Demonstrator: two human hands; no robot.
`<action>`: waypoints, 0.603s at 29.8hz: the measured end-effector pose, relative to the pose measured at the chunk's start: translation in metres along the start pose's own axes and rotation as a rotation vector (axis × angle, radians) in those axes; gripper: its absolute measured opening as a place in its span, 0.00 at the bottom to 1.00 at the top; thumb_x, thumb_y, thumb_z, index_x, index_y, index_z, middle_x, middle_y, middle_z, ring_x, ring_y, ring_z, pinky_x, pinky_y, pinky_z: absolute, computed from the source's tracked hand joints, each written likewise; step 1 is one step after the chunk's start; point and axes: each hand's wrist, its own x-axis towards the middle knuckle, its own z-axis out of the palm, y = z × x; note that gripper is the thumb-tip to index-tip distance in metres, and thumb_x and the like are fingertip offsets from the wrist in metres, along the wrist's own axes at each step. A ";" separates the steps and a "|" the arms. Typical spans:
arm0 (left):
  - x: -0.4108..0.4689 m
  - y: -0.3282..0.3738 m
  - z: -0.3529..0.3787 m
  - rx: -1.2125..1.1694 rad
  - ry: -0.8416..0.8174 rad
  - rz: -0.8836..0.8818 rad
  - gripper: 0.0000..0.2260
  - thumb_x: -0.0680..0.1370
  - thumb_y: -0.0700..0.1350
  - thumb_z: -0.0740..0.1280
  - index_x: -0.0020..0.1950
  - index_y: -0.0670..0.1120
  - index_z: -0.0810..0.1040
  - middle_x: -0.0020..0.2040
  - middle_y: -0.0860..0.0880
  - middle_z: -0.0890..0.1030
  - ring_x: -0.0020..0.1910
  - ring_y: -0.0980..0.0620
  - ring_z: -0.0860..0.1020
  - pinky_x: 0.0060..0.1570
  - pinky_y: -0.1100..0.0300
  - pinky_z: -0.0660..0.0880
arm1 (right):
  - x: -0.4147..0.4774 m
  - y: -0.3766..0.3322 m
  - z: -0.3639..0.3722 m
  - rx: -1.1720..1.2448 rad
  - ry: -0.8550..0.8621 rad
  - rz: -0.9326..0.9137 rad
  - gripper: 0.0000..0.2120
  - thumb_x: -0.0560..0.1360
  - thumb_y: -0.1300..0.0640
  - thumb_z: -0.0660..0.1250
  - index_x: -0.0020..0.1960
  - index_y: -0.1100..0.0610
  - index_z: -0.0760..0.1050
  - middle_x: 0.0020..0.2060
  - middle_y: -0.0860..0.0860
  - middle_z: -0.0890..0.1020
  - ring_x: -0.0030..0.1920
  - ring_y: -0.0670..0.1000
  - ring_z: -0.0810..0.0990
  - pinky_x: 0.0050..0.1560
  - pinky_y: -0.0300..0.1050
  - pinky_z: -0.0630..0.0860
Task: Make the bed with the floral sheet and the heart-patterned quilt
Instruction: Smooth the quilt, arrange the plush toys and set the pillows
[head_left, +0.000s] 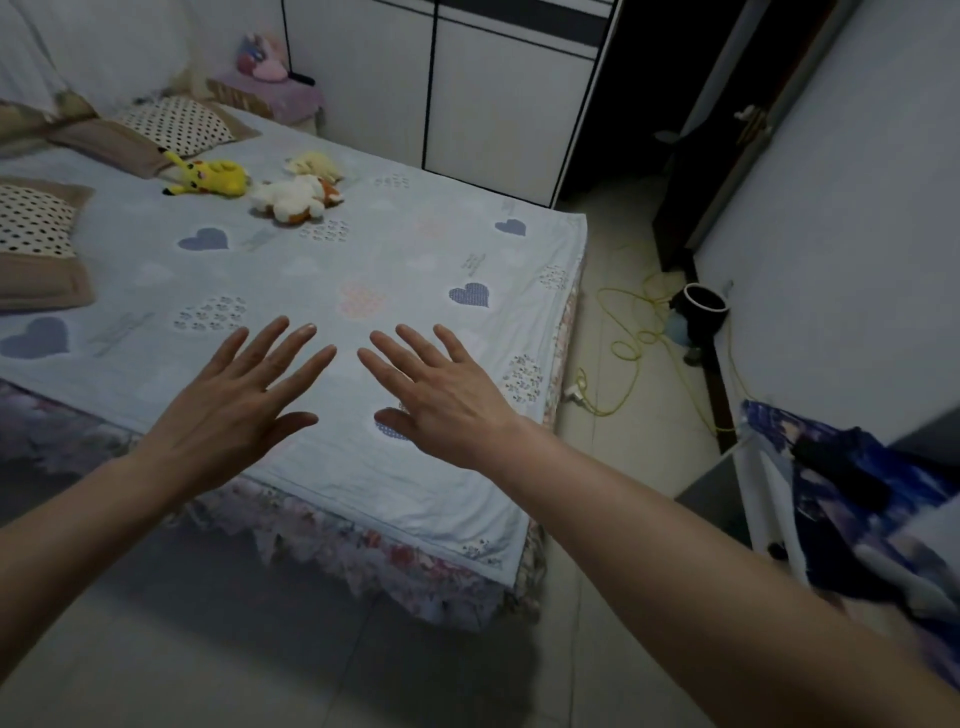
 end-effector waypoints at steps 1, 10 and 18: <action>-0.002 -0.001 0.001 0.002 -0.009 0.008 0.31 0.80 0.62 0.48 0.80 0.48 0.55 0.80 0.43 0.56 0.79 0.40 0.53 0.74 0.40 0.56 | -0.001 -0.003 0.002 0.008 -0.008 0.003 0.31 0.83 0.40 0.47 0.81 0.51 0.44 0.80 0.50 0.47 0.80 0.54 0.45 0.77 0.58 0.43; -0.026 -0.052 -0.035 0.000 0.027 0.138 0.31 0.80 0.62 0.48 0.80 0.48 0.56 0.79 0.42 0.57 0.78 0.40 0.55 0.74 0.39 0.58 | -0.008 -0.073 -0.037 0.034 0.030 0.148 0.30 0.83 0.41 0.49 0.81 0.52 0.47 0.80 0.50 0.50 0.79 0.55 0.48 0.77 0.59 0.45; -0.031 -0.063 -0.037 -0.059 0.088 0.142 0.31 0.80 0.60 0.50 0.79 0.45 0.61 0.77 0.40 0.62 0.77 0.37 0.59 0.72 0.39 0.57 | -0.026 -0.097 -0.045 0.044 -0.027 0.229 0.30 0.83 0.41 0.50 0.81 0.52 0.47 0.80 0.50 0.51 0.79 0.55 0.48 0.77 0.59 0.45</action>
